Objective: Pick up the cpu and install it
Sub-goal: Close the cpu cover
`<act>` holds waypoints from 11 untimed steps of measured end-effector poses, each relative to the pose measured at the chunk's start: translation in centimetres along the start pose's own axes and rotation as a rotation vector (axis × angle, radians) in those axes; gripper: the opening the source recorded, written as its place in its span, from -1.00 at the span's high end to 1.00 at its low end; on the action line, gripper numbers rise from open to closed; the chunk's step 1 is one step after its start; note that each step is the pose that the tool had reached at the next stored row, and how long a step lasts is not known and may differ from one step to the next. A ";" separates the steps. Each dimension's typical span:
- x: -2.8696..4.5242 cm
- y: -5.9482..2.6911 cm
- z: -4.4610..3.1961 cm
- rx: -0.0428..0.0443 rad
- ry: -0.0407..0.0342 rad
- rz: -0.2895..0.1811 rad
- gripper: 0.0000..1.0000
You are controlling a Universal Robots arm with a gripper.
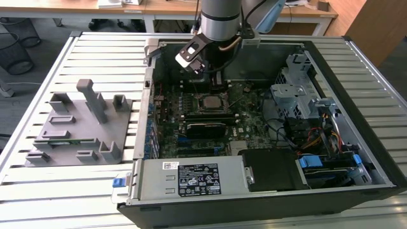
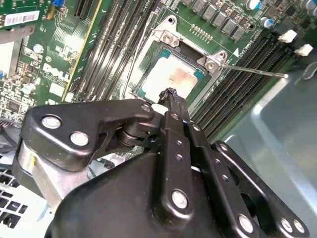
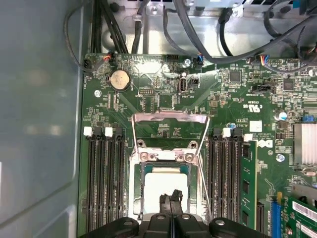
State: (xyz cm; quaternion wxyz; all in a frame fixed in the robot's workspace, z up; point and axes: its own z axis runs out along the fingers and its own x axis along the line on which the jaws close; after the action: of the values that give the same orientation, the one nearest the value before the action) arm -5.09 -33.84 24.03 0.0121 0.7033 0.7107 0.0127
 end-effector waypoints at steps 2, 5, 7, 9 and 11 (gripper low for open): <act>0.00 0.01 -0.33 0.0000 0.0001 0.000 0.79; 0.00 0.03 -0.79 0.0000 0.0000 0.000 0.79; 0.00 0.04 -1.08 0.0000 0.0000 0.000 0.79; 0.00 0.05 -1.36 0.0000 0.0001 0.000 0.79; 0.00 0.06 -1.64 0.0000 0.0000 0.000 0.79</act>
State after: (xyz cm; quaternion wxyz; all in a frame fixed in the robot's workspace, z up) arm -5.09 -33.84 25.67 0.0121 0.7033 0.7107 0.0127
